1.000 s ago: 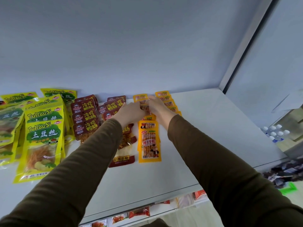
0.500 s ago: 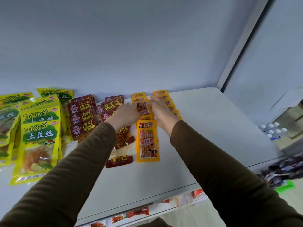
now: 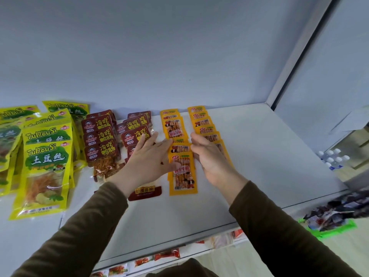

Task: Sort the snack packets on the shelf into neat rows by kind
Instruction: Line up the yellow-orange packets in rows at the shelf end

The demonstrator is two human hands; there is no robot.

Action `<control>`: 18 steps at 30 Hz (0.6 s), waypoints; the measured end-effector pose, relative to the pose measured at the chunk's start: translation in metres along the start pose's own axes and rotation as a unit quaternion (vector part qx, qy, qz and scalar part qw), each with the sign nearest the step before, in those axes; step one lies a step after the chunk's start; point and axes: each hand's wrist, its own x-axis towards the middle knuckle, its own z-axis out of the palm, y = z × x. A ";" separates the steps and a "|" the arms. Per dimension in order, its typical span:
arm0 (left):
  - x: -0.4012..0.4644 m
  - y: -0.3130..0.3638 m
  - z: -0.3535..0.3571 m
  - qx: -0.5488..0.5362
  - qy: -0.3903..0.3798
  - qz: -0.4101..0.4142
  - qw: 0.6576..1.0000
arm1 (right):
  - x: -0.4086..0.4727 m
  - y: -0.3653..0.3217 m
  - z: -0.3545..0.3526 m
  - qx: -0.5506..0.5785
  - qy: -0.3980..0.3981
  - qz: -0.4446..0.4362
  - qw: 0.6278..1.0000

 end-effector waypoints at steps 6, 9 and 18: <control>0.000 0.015 0.010 -0.019 0.032 -0.024 0.999 | -0.003 0.003 0.005 0.005 0.033 -0.020 0.999; -0.001 0.018 0.013 -0.020 0.051 -0.041 0.998 | -0.003 0.002 0.008 -0.024 0.048 -0.042 0.998; -0.001 0.017 0.022 -0.078 0.110 -0.060 0.989 | -0.001 -0.001 0.016 -0.081 0.058 -0.074 0.992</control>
